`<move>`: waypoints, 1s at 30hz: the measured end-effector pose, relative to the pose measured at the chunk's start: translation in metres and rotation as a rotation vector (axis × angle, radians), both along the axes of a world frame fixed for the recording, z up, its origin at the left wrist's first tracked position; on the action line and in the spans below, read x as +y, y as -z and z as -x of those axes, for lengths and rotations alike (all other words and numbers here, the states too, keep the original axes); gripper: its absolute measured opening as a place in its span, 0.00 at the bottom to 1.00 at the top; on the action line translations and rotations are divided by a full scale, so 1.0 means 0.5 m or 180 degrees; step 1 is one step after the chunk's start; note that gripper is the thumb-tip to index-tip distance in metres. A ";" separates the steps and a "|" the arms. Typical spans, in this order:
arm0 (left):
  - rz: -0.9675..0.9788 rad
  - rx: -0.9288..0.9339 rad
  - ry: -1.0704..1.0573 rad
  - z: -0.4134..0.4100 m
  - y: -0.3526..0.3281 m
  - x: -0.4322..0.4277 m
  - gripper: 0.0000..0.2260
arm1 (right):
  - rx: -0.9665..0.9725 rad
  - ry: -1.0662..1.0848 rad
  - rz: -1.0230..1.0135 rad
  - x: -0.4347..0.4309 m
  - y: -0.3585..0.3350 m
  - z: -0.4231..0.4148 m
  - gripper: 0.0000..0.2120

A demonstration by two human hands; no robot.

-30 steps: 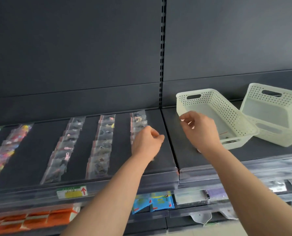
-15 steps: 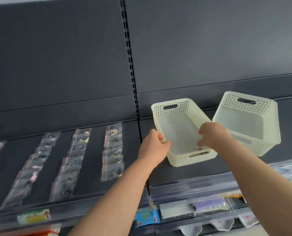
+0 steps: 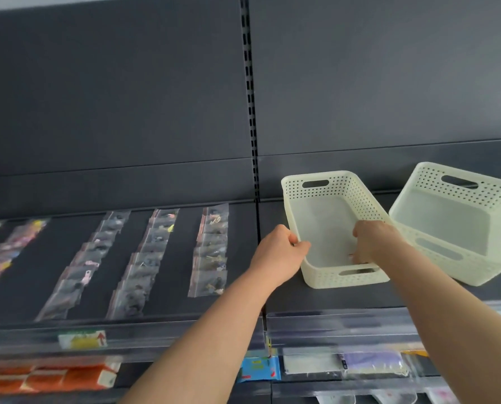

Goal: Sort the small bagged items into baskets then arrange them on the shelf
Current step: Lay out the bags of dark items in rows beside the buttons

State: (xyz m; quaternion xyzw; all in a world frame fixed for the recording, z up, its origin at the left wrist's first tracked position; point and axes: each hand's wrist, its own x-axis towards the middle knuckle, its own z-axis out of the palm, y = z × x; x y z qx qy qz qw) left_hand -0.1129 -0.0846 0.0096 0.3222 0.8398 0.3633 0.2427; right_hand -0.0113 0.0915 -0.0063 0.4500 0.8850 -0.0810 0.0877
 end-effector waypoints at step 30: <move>-0.1954 -0.2446 -0.1356 0.120 0.001 -0.239 0.06 | 0.2902 0.0089 0.3427 -0.338 -0.021 0.147 0.23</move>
